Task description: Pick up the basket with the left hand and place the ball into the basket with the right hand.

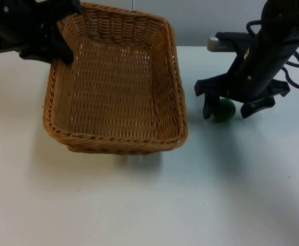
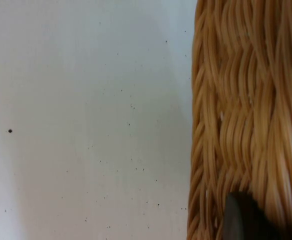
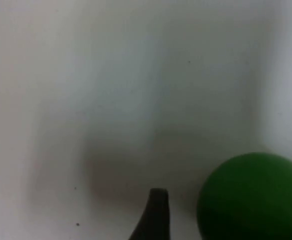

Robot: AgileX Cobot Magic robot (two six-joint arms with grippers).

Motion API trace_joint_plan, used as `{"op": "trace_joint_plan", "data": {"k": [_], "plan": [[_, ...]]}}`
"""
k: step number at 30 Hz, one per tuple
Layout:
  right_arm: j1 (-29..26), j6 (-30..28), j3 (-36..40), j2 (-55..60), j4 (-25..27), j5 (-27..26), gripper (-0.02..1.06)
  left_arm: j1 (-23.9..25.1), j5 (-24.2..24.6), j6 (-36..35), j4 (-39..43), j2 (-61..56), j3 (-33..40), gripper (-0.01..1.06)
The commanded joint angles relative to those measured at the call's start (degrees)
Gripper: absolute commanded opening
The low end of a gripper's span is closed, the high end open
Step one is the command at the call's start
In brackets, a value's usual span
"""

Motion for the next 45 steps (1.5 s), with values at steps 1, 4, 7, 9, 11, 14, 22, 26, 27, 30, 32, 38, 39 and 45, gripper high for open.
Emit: {"op": "trace_joint_plan", "data": {"k": [1,4,7,9,11,14,22,26,27,30,32,38,39,45], "plan": [[0.2,-0.1,-0.5,0.0,0.2,-1.2,0.76,0.2,-0.5,-0.2,-1.6,-0.5,0.0,0.0],[0.2,-0.1,-0.5,0.1,0.2,-1.3,0.76,0.2,-0.5,-0.2,-1.6,-0.5,0.0,0.0],[0.2,-0.1,-0.5,0.1,0.4,-1.3,0.76,0.2,-0.5,-0.2,-1.6,-0.5,0.0,0.0],[0.2,-0.1,-0.5,0.2,0.6,-1.3,0.76,0.2,-0.5,-0.2,-1.6,-0.5,0.0,0.0],[0.2,-0.1,-0.5,0.3,0.8,-1.2,0.75,0.2,-0.5,-0.2,-1.6,-0.5,0.0,0.0],[0.3,-0.1,-0.5,0.7,0.8,-0.6,0.67,0.2,-0.5,-0.2,-1.6,-0.5,0.0,0.0],[0.9,-0.3,-0.7,0.7,0.0,-1.4,0.07,0.2,-0.5,-0.2,-1.6,-0.5,0.0,0.0],[0.9,0.0,-4.2,0.7,-5.9,1.1,0.0,0.2,-0.5,-0.2,-1.6,-0.5,0.0,0.0],[0.9,0.0,-6.4,0.7,-8.0,2.6,0.0,0.2,-0.5,-0.2,-1.6,-0.5,0.0,0.0],[0.9,0.0,-12.9,0.7,-11.7,6.4,0.0,0.2,-0.5,-0.2,-1.6,-0.5,0.0,0.0],[1.3,-0.2,-21.4,0.7,-11.6,10.3,0.0,0.2,-0.5,-0.2,-1.6,-0.5,0.0,0.0],[4.1,-10.3,-34.2,0.7,1.3,17.4,0.0,0.2,-0.5,-0.2,-1.6,-0.5,0.0,0.0],[5.0,-12.9,-35.0,0.7,4.7,18.6,0.0,0.2,-0.5,-0.2,-1.6,-0.5,0.0,0.0],[9.0,-17.3,-35.3,0.7,13.1,20.3,0.0,0.2,-0.5,-0.2,-1.6,-0.5,0.0,0.0]]}}
